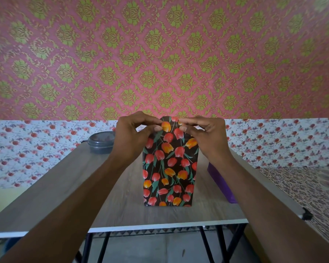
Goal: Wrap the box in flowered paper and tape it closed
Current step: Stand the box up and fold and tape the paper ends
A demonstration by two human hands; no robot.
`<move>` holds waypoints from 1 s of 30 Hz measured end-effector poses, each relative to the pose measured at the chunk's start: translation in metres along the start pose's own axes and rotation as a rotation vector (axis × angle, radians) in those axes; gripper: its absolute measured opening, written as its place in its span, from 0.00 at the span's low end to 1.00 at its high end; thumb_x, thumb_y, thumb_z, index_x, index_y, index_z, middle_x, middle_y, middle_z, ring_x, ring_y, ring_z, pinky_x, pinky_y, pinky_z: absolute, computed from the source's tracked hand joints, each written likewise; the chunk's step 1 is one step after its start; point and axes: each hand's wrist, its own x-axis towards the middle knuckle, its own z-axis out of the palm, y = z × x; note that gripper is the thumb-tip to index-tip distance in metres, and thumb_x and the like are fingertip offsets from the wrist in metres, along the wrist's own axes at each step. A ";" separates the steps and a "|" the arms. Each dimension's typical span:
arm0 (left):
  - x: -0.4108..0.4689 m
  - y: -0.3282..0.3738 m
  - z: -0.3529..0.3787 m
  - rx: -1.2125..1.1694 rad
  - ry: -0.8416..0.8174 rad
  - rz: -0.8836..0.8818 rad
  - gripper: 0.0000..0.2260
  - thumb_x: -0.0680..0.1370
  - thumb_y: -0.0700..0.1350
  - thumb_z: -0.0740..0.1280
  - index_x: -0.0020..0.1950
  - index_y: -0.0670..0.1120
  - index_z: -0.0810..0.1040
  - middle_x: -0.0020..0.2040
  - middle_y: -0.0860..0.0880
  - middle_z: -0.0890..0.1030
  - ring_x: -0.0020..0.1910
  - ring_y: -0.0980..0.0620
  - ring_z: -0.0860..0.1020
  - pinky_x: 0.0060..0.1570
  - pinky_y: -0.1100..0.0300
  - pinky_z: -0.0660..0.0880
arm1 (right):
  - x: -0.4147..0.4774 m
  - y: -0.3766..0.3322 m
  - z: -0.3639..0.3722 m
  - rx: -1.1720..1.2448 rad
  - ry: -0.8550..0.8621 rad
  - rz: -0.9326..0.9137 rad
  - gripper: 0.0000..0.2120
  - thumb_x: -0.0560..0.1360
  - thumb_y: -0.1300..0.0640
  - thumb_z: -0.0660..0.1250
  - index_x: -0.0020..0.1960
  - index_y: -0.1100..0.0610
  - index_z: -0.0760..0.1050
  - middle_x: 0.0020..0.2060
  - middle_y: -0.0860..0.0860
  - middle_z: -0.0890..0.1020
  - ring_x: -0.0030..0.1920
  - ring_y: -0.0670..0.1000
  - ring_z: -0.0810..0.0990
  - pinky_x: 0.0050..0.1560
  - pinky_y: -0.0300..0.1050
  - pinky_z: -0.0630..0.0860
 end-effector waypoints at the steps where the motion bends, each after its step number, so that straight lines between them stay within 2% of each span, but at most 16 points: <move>1: 0.000 0.000 0.001 0.001 0.007 -0.002 0.06 0.74 0.38 0.75 0.50 0.46 0.87 0.44 0.50 0.85 0.47 0.51 0.83 0.50 0.46 0.81 | 0.000 0.000 0.000 0.003 0.003 0.005 0.11 0.72 0.64 0.77 0.53 0.55 0.86 0.46 0.47 0.88 0.51 0.45 0.86 0.60 0.50 0.81; 4: 0.000 0.001 0.003 0.034 0.012 0.000 0.07 0.75 0.39 0.75 0.51 0.47 0.87 0.44 0.52 0.85 0.47 0.53 0.83 0.49 0.49 0.81 | 0.000 0.000 -0.002 0.004 0.001 0.008 0.12 0.71 0.64 0.78 0.52 0.54 0.86 0.46 0.48 0.88 0.51 0.46 0.86 0.60 0.51 0.81; 7: 0.000 0.002 0.005 0.108 0.016 0.035 0.08 0.75 0.39 0.75 0.53 0.48 0.86 0.43 0.54 0.83 0.45 0.57 0.81 0.46 0.58 0.80 | 0.001 0.001 -0.005 -0.025 -0.017 -0.016 0.12 0.72 0.65 0.77 0.53 0.55 0.86 0.42 0.47 0.87 0.47 0.47 0.86 0.57 0.50 0.82; 12: -0.005 0.004 0.009 0.217 0.039 0.097 0.09 0.77 0.38 0.72 0.56 0.42 0.86 0.40 0.58 0.76 0.42 0.65 0.75 0.36 0.74 0.71 | -0.002 0.000 -0.002 -0.173 0.016 -0.083 0.10 0.74 0.65 0.76 0.55 0.58 0.86 0.39 0.40 0.85 0.43 0.38 0.84 0.50 0.33 0.79; 18: -0.007 0.010 0.008 0.255 0.042 0.071 0.06 0.77 0.37 0.72 0.52 0.44 0.87 0.42 0.52 0.78 0.43 0.59 0.77 0.38 0.74 0.71 | -0.003 -0.005 0.000 -0.235 0.049 -0.038 0.08 0.75 0.63 0.76 0.54 0.57 0.87 0.41 0.39 0.84 0.45 0.33 0.83 0.54 0.26 0.74; 20: -0.007 0.013 0.008 0.290 0.032 0.064 0.05 0.78 0.38 0.71 0.50 0.44 0.87 0.43 0.50 0.80 0.43 0.56 0.77 0.40 0.74 0.71 | -0.002 -0.007 0.001 -0.267 0.045 -0.025 0.06 0.75 0.62 0.76 0.52 0.56 0.87 0.42 0.42 0.85 0.45 0.34 0.83 0.53 0.26 0.74; 23: -0.007 0.016 0.008 0.361 0.016 0.039 0.05 0.79 0.39 0.70 0.48 0.45 0.86 0.44 0.50 0.80 0.44 0.54 0.76 0.42 0.71 0.70 | -0.001 -0.007 0.004 -0.304 0.024 -0.046 0.04 0.75 0.60 0.76 0.49 0.55 0.87 0.46 0.45 0.84 0.48 0.36 0.80 0.53 0.33 0.77; 26: -0.006 0.020 0.008 0.393 0.018 0.050 0.03 0.78 0.38 0.71 0.47 0.43 0.85 0.44 0.48 0.75 0.44 0.63 0.73 0.41 0.74 0.69 | 0.002 -0.005 0.003 -0.302 0.023 -0.032 0.04 0.74 0.60 0.77 0.48 0.55 0.87 0.49 0.46 0.79 0.52 0.37 0.76 0.55 0.31 0.72; 28: -0.004 0.023 0.007 0.384 0.021 0.055 0.01 0.77 0.35 0.72 0.47 0.38 0.84 0.46 0.47 0.71 0.45 0.68 0.70 0.45 0.81 0.67 | 0.002 -0.006 0.002 -0.288 -0.009 -0.017 0.04 0.75 0.60 0.76 0.49 0.55 0.87 0.47 0.46 0.81 0.51 0.39 0.78 0.54 0.37 0.75; 30: -0.001 0.023 0.006 0.378 -0.003 0.032 0.02 0.77 0.35 0.71 0.47 0.36 0.82 0.49 0.46 0.70 0.46 0.68 0.71 0.47 0.83 0.65 | 0.000 -0.008 0.001 -0.277 -0.026 -0.008 0.04 0.76 0.60 0.74 0.50 0.55 0.87 0.44 0.45 0.83 0.49 0.41 0.81 0.52 0.38 0.76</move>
